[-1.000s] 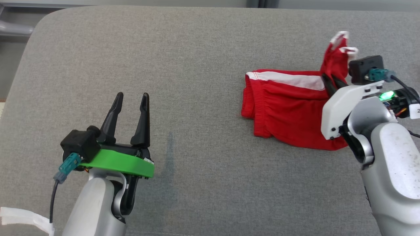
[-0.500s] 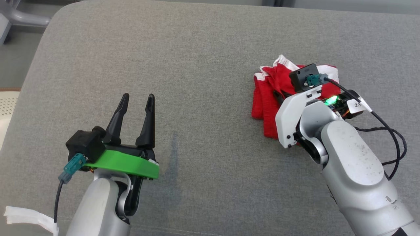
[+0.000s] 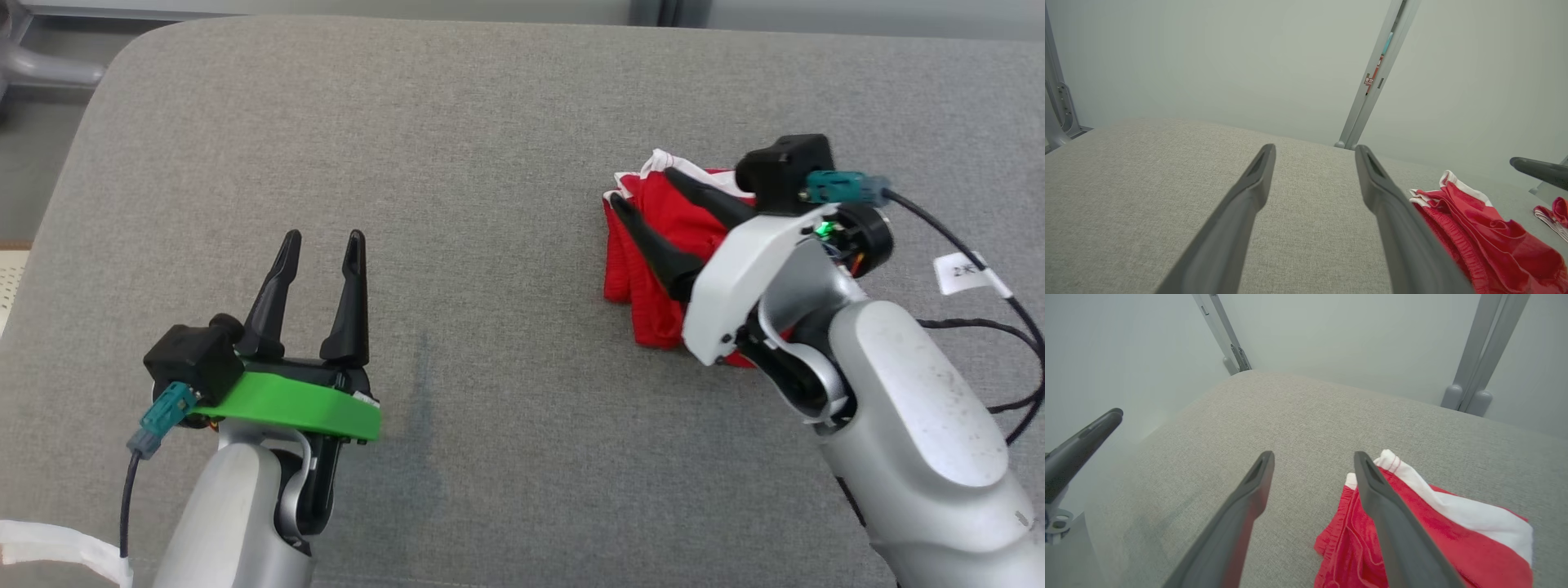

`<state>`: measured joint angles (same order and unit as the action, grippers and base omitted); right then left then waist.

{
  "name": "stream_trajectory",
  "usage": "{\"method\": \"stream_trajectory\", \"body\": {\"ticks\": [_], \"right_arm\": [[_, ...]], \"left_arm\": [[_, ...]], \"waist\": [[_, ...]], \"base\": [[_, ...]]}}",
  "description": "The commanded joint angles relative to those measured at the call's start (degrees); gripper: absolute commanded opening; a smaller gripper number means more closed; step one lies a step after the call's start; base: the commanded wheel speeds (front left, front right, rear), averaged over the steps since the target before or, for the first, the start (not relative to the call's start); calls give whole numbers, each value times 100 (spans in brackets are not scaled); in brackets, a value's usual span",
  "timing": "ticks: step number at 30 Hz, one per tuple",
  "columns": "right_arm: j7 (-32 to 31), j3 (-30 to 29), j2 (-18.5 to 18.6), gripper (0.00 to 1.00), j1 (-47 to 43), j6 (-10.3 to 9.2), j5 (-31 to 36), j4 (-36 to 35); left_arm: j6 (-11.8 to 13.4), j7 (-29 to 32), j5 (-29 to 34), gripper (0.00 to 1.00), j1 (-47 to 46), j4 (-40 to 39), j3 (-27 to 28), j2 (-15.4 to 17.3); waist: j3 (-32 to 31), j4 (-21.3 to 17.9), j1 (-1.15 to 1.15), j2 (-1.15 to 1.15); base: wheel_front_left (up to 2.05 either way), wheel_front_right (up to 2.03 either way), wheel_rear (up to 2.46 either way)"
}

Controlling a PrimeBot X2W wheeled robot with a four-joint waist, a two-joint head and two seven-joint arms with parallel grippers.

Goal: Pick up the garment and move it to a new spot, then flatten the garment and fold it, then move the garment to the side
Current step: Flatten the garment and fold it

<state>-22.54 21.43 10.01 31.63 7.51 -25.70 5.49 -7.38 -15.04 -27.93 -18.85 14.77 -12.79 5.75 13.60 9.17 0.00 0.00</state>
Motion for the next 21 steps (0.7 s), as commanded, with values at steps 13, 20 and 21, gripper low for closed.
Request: {"method": "stream_trajectory", "body": {"ticks": [13,20,21], "right_arm": [[359,-1869,685,78,-714,-4,1378,860],[149,-1126,924,0,-590,-4,1048,1339],[94,-954,929,0,-604,-4,915,1307]], "left_arm": [[-18,-15,2,100,-93,-47,-132,20],[-17,-14,3,100,-124,-29,-109,50],[-17,-14,4,100,-125,-24,-113,49]], "waist": [[121,-67,0,0],[182,-50,0,0],[176,-46,0,0]], "base": [[0,0,0],[0,0,0],[0,0,0]]}}
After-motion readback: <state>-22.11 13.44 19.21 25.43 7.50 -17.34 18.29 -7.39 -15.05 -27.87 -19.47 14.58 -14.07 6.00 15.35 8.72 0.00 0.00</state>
